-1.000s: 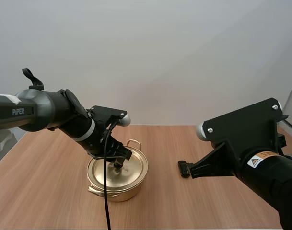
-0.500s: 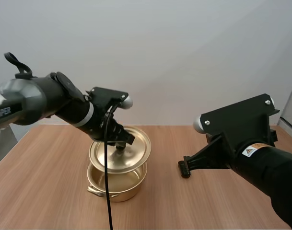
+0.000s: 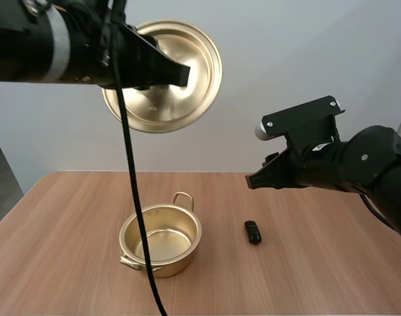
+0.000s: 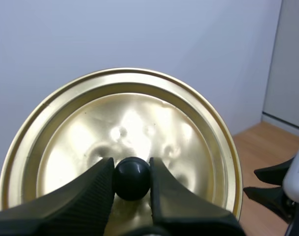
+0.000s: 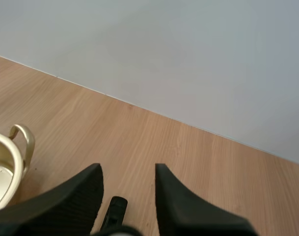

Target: Open the pot, put the car inside, and close it

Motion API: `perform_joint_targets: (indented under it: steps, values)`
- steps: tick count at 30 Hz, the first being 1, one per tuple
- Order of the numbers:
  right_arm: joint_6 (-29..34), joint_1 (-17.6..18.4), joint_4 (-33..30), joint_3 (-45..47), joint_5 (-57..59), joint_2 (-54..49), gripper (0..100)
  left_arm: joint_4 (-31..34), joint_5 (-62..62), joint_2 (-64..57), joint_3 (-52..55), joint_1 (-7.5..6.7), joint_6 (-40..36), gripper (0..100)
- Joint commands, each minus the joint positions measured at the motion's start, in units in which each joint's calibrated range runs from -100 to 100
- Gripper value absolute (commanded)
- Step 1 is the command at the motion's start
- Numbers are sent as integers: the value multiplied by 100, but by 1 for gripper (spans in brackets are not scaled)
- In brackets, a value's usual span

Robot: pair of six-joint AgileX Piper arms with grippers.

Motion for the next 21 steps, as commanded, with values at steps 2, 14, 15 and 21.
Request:
perform_joint_targets:
  steps: [2, 14, 15, 21]
  values:
    - [6, 56, 61, 0, -286, 2686, 72, 65, -119, -457, -281, 259, -206, 0]
    - [-104, 111, 70, 0, -765, 3530, 72, -387, -299, -457, -314, 577, -211, 0]
    - [-104, 126, 70, 0, -781, 3583, 72, -387, -275, -457, -314, 577, -211, 0]
    - [-181, 266, 70, 0, -800, 3823, 72, -389, -148, -457, -314, 577, -211, 0]
